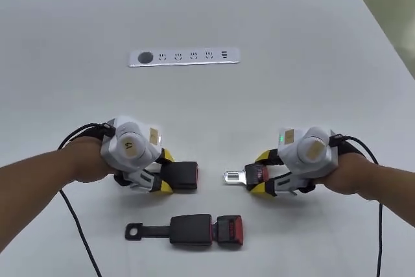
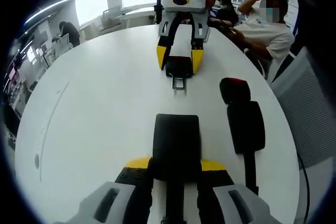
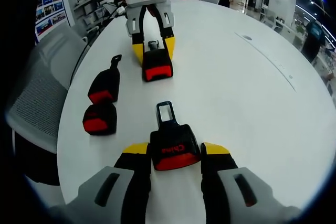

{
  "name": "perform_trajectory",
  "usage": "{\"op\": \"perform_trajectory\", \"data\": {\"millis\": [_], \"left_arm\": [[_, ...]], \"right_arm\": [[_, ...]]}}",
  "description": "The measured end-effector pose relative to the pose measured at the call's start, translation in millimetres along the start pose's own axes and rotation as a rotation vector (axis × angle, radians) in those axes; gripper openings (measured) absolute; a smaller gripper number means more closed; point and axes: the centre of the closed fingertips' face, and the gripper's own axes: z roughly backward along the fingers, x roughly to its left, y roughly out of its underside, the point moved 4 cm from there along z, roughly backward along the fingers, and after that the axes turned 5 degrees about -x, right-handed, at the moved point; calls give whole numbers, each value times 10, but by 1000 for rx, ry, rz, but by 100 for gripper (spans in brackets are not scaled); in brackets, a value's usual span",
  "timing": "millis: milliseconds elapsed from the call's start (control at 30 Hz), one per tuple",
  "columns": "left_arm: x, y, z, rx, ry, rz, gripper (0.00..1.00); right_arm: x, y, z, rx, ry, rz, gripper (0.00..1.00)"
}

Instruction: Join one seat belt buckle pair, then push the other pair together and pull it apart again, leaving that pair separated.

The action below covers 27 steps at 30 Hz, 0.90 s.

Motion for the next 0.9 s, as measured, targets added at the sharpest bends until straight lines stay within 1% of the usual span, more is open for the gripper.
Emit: {"op": "perform_trajectory", "data": {"millis": [100,200,267,367,533,600,667,800,900], "left_arm": [[4,1,2,-2,-2,6,33],[6,10,2,-3,-4,10,33],[4,13,3,-3,-7,12,33],[-1,15,6,-4,-9,14,33],[-9,11,15,-1,-8,10,33],[-12,9,19,0,-9,10,33],[-13,10,23,-1,-9,11,33],[-4,30,18,3,-8,8,33],[-1,42,16,6,-10,9,33]], "right_arm": [[11,-44,-44,-2,0,5,35],[42,-112,-112,-17,-8,8,35],[42,-172,-192,-23,-7,12,35],[76,-236,-265,-37,-22,17,35],[115,-310,-410,-47,-22,17,35],[122,-347,-412,-53,-23,14,35],[95,-342,-431,-55,-23,15,35],[126,-353,-464,-59,-29,12,35],[139,-400,-501,-69,-33,7,35]]}}
